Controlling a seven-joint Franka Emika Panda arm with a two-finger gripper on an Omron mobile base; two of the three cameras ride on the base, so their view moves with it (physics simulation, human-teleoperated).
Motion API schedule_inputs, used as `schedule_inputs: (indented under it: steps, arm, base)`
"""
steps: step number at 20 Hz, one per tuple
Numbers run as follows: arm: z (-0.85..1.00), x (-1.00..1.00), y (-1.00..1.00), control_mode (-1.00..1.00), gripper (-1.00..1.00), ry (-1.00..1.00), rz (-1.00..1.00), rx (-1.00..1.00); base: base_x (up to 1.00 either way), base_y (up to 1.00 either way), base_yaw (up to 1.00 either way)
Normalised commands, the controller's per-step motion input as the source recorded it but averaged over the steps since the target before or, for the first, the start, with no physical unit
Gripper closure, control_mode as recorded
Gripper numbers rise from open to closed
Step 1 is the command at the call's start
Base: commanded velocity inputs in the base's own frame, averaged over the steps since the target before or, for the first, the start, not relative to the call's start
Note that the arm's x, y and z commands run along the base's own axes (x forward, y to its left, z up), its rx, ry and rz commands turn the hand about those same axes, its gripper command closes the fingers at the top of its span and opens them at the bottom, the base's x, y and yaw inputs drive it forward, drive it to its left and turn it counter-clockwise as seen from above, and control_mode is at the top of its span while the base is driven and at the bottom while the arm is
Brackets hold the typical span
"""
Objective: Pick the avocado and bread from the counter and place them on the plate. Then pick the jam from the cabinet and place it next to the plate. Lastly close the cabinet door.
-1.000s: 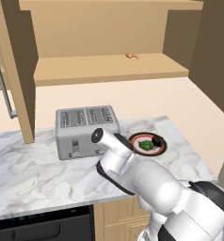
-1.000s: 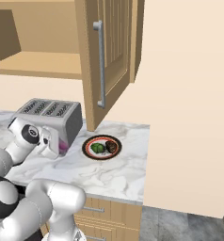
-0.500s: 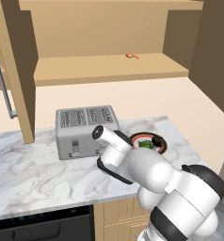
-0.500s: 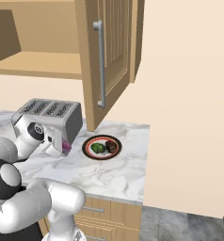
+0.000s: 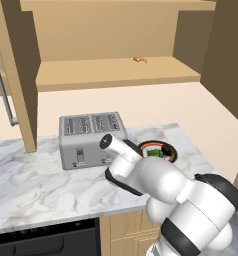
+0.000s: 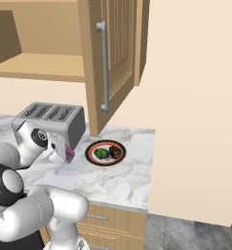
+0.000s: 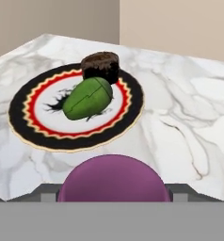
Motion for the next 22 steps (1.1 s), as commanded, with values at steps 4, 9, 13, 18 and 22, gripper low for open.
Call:
schedule_inputs:
  steps: [4,9,13,18,22]
  arm:
    - [-0.19,0.00,-0.06,-1.00,1.00,0.03,0.03,0.00]
    - [-0.17,0.00,-0.04,-1.00,1.00,0.03,0.04,0.00]
    - [-0.20,0.00,0.00,-1.00,1.00,0.04,0.05,0.00]
    - [-0.16,0.00,0.00,-1.00,1.00,0.03,0.05,0.00]
    - [-0.13,0.02,0.00,-1.00,1.00,0.02,0.05,0.00]
  base:
    - [0.00,0.00,0.00]
    - [0.00,0.00,0.00]
    - [0.00,0.00,0.00]
    - [0.00,0.00,0.00]
    - [0.00,0.00,0.00]
